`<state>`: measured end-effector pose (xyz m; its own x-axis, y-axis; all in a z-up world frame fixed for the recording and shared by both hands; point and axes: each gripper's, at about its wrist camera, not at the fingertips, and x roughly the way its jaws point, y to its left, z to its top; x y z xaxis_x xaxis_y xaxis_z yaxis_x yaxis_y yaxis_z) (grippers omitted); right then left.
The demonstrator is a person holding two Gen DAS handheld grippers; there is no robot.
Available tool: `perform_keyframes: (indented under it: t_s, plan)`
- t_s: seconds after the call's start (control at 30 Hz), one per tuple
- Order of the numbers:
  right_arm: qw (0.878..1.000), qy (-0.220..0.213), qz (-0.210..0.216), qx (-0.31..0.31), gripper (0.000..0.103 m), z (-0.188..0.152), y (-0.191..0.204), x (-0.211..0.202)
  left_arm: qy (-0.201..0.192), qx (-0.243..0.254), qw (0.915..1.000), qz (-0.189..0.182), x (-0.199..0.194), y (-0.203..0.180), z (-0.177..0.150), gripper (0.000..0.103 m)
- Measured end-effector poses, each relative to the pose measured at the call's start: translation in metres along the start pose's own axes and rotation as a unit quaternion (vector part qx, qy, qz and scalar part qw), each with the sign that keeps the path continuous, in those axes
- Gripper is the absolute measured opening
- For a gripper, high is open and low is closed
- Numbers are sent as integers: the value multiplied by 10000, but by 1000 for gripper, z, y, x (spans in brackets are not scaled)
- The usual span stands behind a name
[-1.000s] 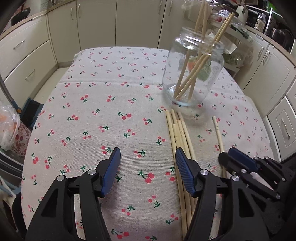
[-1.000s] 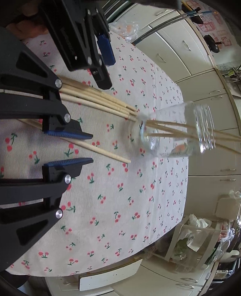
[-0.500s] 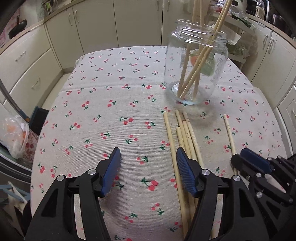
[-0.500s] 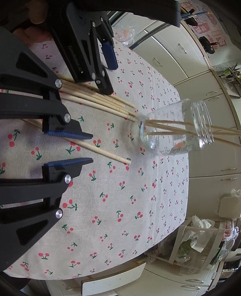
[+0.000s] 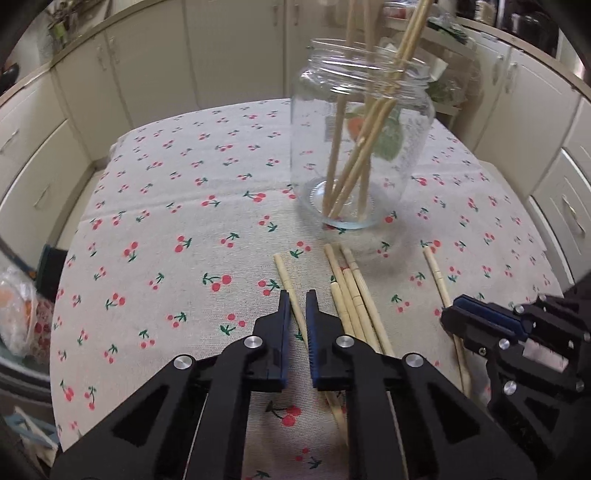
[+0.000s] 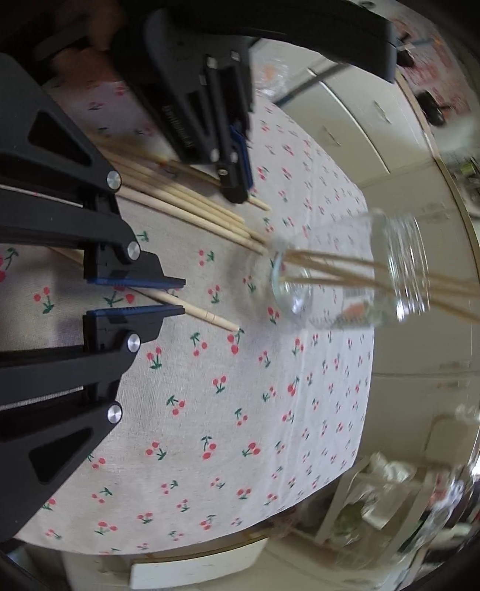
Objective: Organize utensils
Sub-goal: 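Lower both tools back to the chopstick pile and grasp another chopstick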
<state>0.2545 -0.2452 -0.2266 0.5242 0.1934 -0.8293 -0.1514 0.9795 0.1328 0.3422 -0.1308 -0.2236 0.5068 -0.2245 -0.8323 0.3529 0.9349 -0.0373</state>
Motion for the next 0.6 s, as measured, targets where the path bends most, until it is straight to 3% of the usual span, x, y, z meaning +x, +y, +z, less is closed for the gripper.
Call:
perform_keyframes:
  t_s: [0.1,0.2,0.43,0.6]
  plan:
    - [9999,122,38,49,10,3,-4,0,99,136,9994,-318,-1,7,0,8]
    - [9997,158,1,181,11,6,-6,3,249,-57,9988,-425,0,15,3,8]
    - [9994,186,-125,279,15,11,-3,7,403,-164,9990,-73,7,8,10,12]
    - [9989,281,20,380,10,13,-10,6,457,-287,9985,61,5,6,10,12]
